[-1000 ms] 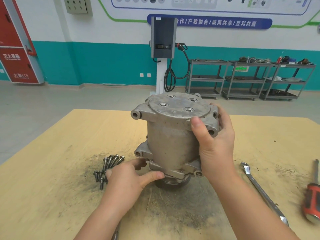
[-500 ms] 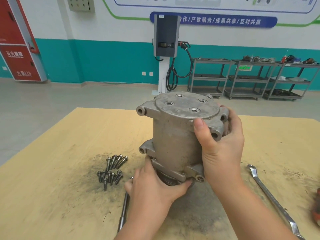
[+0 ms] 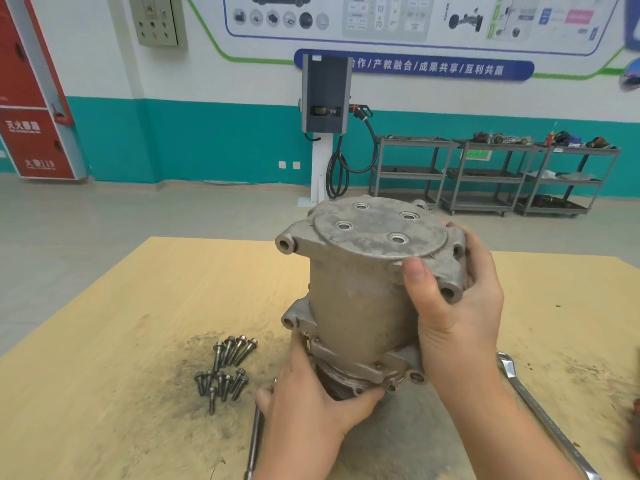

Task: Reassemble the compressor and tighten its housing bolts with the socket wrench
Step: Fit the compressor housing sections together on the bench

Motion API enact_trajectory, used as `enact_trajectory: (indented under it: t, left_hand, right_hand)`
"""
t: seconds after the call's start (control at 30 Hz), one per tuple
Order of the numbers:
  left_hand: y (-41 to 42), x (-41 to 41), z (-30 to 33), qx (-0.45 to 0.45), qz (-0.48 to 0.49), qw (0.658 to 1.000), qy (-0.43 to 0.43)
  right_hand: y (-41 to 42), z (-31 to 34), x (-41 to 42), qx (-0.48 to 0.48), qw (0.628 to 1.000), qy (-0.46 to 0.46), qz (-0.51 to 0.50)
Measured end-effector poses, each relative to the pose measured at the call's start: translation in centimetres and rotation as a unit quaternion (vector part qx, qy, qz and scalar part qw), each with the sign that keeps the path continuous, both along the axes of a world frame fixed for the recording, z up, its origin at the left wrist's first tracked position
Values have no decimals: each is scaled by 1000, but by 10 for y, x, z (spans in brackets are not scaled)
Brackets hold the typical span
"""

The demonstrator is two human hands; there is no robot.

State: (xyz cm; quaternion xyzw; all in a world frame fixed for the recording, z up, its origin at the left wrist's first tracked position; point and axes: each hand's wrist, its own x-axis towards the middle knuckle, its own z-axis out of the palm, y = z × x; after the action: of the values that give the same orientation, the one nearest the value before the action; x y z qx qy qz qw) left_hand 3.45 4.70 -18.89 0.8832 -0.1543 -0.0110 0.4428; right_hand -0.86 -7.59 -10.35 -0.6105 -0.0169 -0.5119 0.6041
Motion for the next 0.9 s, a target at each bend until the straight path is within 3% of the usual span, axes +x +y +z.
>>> enact_trajectory:
  t: [0.17,0.3,0.47,0.8,0.9]
  left_hand:
    - [35,27,3,69,-26,997,-22]
    - [52,38,3,77,-124,989,-12]
    - [53,27,15,1,-211,976,49]
    - [39,28,11,-21,-103,993,-57]
    - [42,36,11,-26,-114,993,-22]
  right_hand:
    - [-12,4,1,22,1000,2,10]
    - [-14,2,3,-3,1000,16,20]
    - [-21,-8,6,24,998,39,36]
    - [-23,-3,6,60,996,45,45]
    - [-20,-4,5,53,997,41,48]
